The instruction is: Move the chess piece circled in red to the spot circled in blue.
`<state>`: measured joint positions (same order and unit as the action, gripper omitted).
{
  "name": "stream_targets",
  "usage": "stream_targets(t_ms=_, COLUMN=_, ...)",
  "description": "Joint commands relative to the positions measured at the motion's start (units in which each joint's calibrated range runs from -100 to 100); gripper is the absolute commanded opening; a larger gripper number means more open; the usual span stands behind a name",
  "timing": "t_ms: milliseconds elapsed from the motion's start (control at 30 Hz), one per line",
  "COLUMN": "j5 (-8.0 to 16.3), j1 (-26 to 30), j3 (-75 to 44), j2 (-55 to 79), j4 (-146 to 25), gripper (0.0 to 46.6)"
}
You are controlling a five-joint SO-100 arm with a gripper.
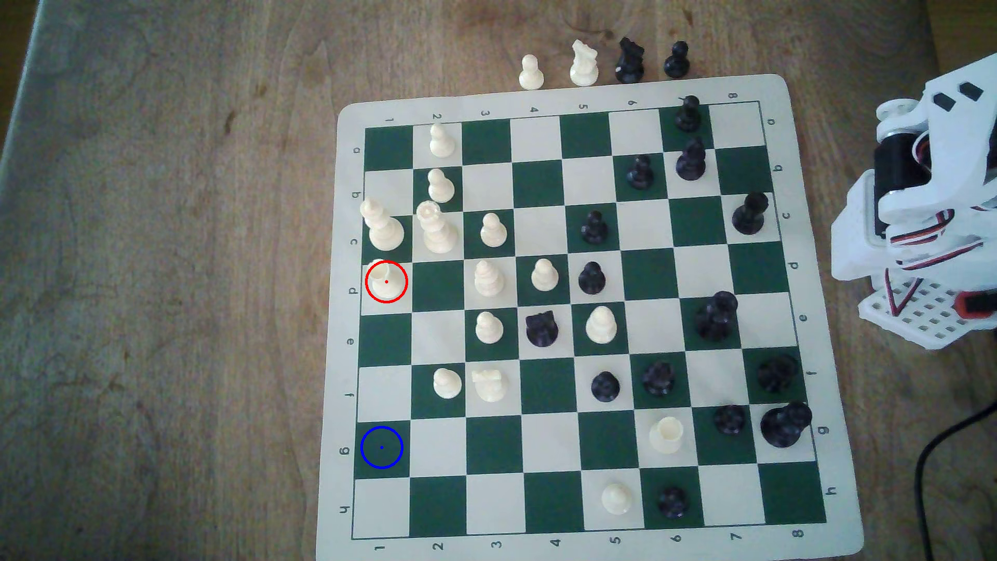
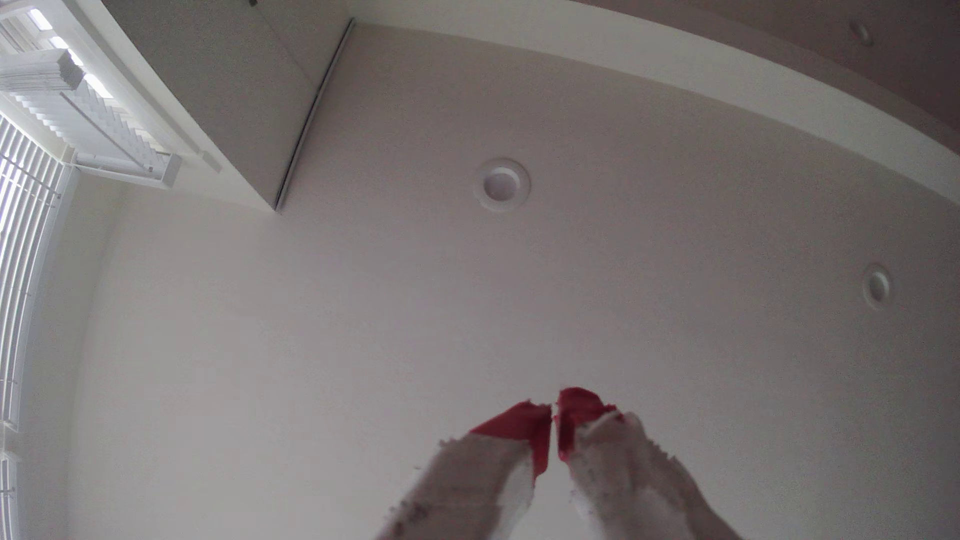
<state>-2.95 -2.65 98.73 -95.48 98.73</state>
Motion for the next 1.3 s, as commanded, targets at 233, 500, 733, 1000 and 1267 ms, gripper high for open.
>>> stream_targets(t_ms=233, j5=-0.1, j1=0.82, j3=0.36, j2=-0.36, j4=-12.57, gripper=0.2)
stream_targets(t_ms=500, j5=0.15, j1=1.68, j3=-13.24, j2=-0.36, j4=-51.71, gripper=0.2)
stream_targets(t_ms=733, j5=0.39, j1=-0.67, j3=-19.59, j2=-0.36, j4=-79.81, gripper=0.2)
stream_targets(t_ms=1000, j5=3.37, j1=-3.02, j3=-30.19, j2=6.09, j4=-111.67, gripper=0.2)
stream_targets(t_ms=1267, j5=3.03, j1=2.54, j3=-44.16, j2=24.0, j4=-125.59, gripper=1.2)
